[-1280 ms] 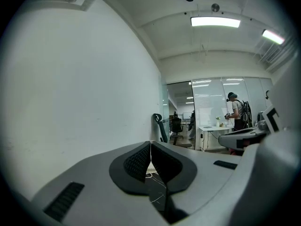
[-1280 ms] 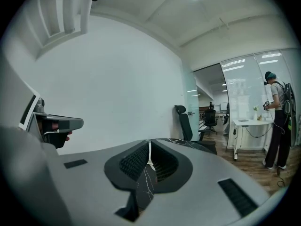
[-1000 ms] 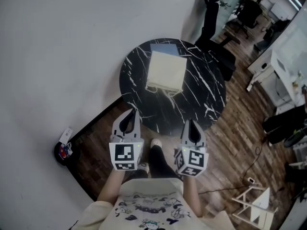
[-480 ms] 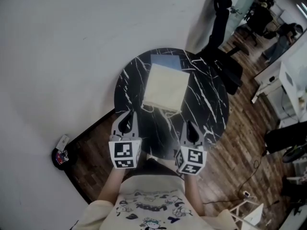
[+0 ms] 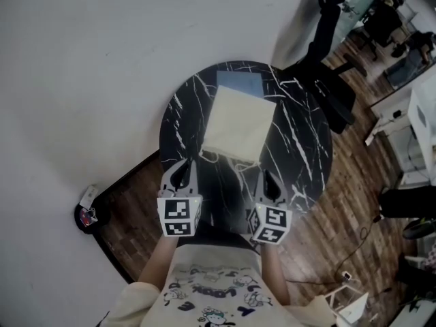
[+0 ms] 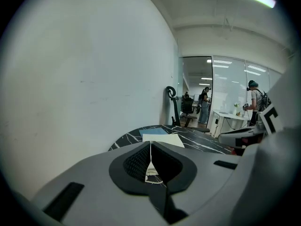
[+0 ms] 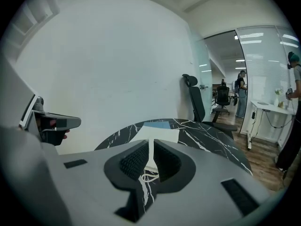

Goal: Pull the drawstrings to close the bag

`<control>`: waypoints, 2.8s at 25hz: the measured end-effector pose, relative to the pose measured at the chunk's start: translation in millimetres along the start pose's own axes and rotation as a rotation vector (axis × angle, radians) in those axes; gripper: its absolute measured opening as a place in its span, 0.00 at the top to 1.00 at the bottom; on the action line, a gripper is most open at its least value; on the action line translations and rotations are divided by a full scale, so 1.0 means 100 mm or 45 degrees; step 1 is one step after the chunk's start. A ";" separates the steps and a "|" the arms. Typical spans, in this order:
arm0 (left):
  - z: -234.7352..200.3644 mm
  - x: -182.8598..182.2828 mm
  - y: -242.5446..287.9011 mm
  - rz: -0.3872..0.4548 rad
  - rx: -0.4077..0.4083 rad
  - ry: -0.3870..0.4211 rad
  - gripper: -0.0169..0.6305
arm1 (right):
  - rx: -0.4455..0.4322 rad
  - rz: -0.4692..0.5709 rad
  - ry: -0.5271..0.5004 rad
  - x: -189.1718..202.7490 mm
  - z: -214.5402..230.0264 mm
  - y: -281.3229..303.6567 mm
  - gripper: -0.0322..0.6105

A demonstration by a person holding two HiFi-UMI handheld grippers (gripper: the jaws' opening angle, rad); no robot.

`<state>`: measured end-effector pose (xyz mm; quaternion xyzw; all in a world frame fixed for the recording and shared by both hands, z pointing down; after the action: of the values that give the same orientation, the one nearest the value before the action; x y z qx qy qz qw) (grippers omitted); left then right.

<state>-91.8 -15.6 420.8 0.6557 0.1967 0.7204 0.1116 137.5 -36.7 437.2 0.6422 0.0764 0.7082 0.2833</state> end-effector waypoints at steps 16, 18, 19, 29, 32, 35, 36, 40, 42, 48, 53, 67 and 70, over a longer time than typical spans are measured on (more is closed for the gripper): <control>-0.03 0.67 0.97 -0.288 0.217 -0.013 0.91 | 0.141 -0.308 0.112 0.56 0.13 0.80 0.75; -0.01 0.79 1.07 -0.338 0.249 0.004 0.91 | 0.164 -0.343 0.128 0.64 0.16 0.87 0.75; -0.01 0.84 1.12 -0.362 0.258 0.014 0.90 | 0.176 -0.359 0.140 0.68 0.18 0.90 0.74; 0.02 1.17 1.46 -0.511 0.317 0.057 0.68 | 0.291 -0.453 0.244 0.94 0.39 1.14 0.62; 0.04 1.27 1.52 -0.559 0.343 0.047 0.66 | 0.276 -0.508 0.278 1.06 0.44 1.20 0.62; 0.06 1.37 1.59 -0.607 0.366 0.069 0.65 | 0.264 -0.547 0.311 1.14 0.48 1.29 0.63; 0.06 1.41 1.61 -0.624 0.369 0.075 0.65 | 0.264 -0.558 0.319 1.15 0.50 1.31 0.63; 0.06 1.56 1.66 -0.703 0.358 0.084 0.65 | 0.261 -0.613 0.357 1.24 0.56 1.36 0.69; 0.06 1.60 1.67 -0.724 0.354 0.094 0.65 | 0.253 -0.640 0.369 1.29 0.58 1.38 0.75; 0.07 1.62 1.70 -0.728 0.339 0.138 0.67 | 0.194 -0.633 0.334 1.26 0.58 1.37 0.90; 0.07 1.62 1.71 -0.743 0.344 0.149 0.83 | 0.174 -0.624 0.298 1.20 0.56 1.32 0.90; -0.29 1.57 1.60 -0.809 0.172 0.023 0.86 | 0.294 -0.612 0.226 1.18 0.74 1.14 0.91; -0.36 1.58 1.55 -0.813 0.129 0.014 0.86 | 0.312 -0.627 0.211 1.24 0.77 1.09 0.91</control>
<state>-130.6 -93.8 627.6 0.5616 0.4288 0.6417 0.2983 175.9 -84.5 608.1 0.5735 0.3382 0.6536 0.3599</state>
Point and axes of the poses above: the fingertips, and each gripper's own axes: y forward along the fingers, z to its right, x out of its underside, the point moved 4 cm from there along -y, backward along the fingers, and after that the axes turned 7 degrees about y, right-handed, at the moved point
